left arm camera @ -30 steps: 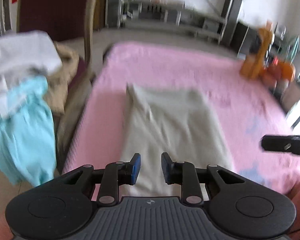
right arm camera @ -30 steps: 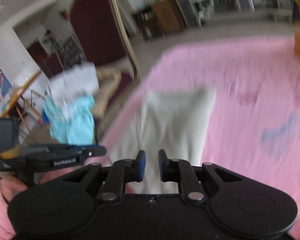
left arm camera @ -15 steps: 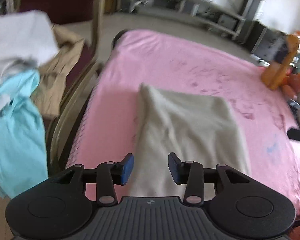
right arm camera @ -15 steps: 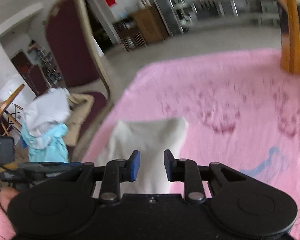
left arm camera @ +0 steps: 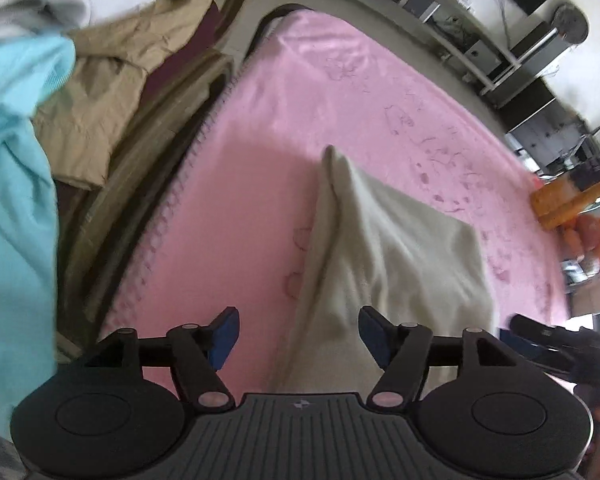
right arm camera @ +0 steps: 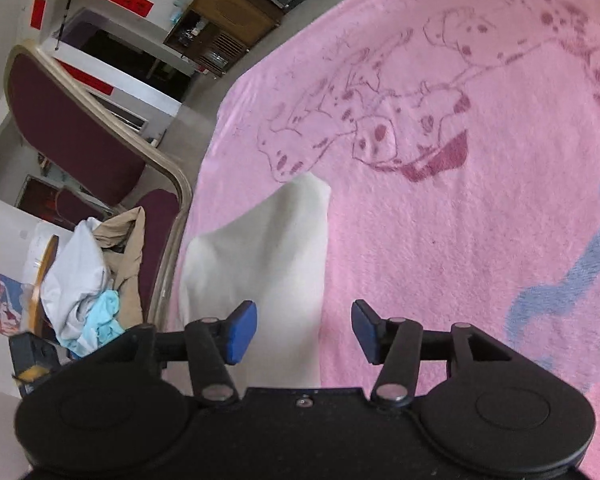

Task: Fold clothes
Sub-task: 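Grasp the end of the folded sweatshirt with the left gripper, then lift the folded sweatshirt with the left gripper toward the fruit bowl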

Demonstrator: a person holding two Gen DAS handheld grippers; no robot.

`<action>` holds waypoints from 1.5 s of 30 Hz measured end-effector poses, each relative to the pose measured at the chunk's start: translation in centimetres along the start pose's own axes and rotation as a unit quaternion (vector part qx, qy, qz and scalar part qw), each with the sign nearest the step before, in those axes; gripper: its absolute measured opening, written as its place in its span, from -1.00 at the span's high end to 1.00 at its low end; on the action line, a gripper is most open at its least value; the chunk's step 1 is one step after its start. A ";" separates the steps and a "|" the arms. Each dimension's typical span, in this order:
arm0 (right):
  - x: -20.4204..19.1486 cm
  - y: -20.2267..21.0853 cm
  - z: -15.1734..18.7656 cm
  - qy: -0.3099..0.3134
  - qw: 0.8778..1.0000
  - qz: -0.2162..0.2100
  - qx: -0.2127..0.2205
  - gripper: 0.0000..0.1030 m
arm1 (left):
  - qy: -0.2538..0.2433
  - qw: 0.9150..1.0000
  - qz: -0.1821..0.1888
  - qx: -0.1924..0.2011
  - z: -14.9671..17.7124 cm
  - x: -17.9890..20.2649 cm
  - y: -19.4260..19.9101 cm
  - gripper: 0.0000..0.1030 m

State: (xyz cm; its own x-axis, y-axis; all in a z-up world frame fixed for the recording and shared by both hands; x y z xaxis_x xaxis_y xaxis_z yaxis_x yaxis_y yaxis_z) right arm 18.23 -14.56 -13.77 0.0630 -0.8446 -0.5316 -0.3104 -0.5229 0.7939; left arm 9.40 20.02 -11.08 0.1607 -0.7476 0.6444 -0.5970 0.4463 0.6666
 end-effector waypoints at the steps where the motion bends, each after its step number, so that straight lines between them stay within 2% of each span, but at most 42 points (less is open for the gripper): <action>1: 0.1 -0.4 0.0 -0.006 1.000 -0.010 -0.007 0.01 | 0.005 1.000 0.007 -0.001 0.1 -0.1 -0.1 -0.28; 7: -0.3 -2.4 0.6 -0.015 0.998 -0.038 -0.042 0.05 | 0.022 1.000 0.020 -0.008 -0.3 -0.6 -1.1 -0.34; 12: 0.1 -3.2 0.6 -0.039 0.996 -0.069 -0.047 0.05 | 0.018 0.999 0.045 -0.003 -1.2 -0.2 -2.4 -0.35; 17: 1.1 -3.5 0.8 -0.067 0.992 -0.096 -0.045 0.06 | -0.005 0.998 0.066 -0.018 -1.2 1.0 -3.9 -0.41; 18: 0.7 -3.3 1.0 -0.059 0.994 -0.087 -0.036 0.06 | -0.012 0.998 0.060 -0.016 -1.0 1.3 -3.9 -0.29; 19: 0.4 -3.1 1.2 -0.050 0.995 -0.077 -0.027 0.07 | -0.019 0.999 0.050 -0.011 -0.8 1.6 -3.8 0.00; 21: -0.3 -2.7 1.5 -0.032 0.998 -0.056 -0.009 0.24 | -0.033 0.999 0.029 -0.001 -0.4 2.1 -3.6 0.23; 25: -1.7 -1.9 2.2 0.004 1.000 -0.015 0.027 0.45 | -0.082 0.996 -0.007 0.024 0.7 4.2 -2.6 0.57; 27: -2.4 -1.5 2.6 0.023 0.999 0.006 0.045 0.52 | -0.106 0.993 -0.011 0.043 1.3 5.9 -1.5 0.59; 29: -3.2 0.4 3.0 0.029 0.997 0.012 0.066 0.55 | -0.128 0.990 -0.012 0.063 1.8 7.5 -0.2 0.60; 32: -3.6 4.9 3.5 0.041 0.994 0.006 0.104 0.55 | -0.157 0.983 0.013 0.097 3.0 10.8 2.5 0.60; 37: -2.0 14.8 4.5 0.032 0.983 0.000 0.183 0.55 | -0.237 0.962 0.068 0.120 5.7 19.0 4.8 0.60; 41: 1.6 22.1 5.8 0.010 0.970 0.025 0.242 0.55 | -0.274 0.947 0.119 0.118 8.2 25.4 3.5 0.60; 45: 6.5 27.6 6.4 -0.017 0.955 0.069 0.289 0.54 | -0.296 0.938 0.157 0.094 10.9 30.4 -0.7 0.59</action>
State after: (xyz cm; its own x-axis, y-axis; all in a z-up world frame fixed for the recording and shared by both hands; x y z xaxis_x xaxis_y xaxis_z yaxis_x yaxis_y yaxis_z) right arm 4.04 -33.76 2.78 -0.0443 -0.8915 -0.4508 -0.7851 -0.2480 0.5676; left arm 6.11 -8.36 3.92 -0.4768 -0.7613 0.4393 -0.6793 0.6363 0.3654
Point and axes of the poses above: each gripper's, at about its wrist camera, not at the fingertips, and y roughly against the way its jaws point, x to its right, z to its underside, the point moved 2 cm from there along -y, roughly the way its jaws point, and after that the axes turned 15 degrees about z, right-handed, at the moved point
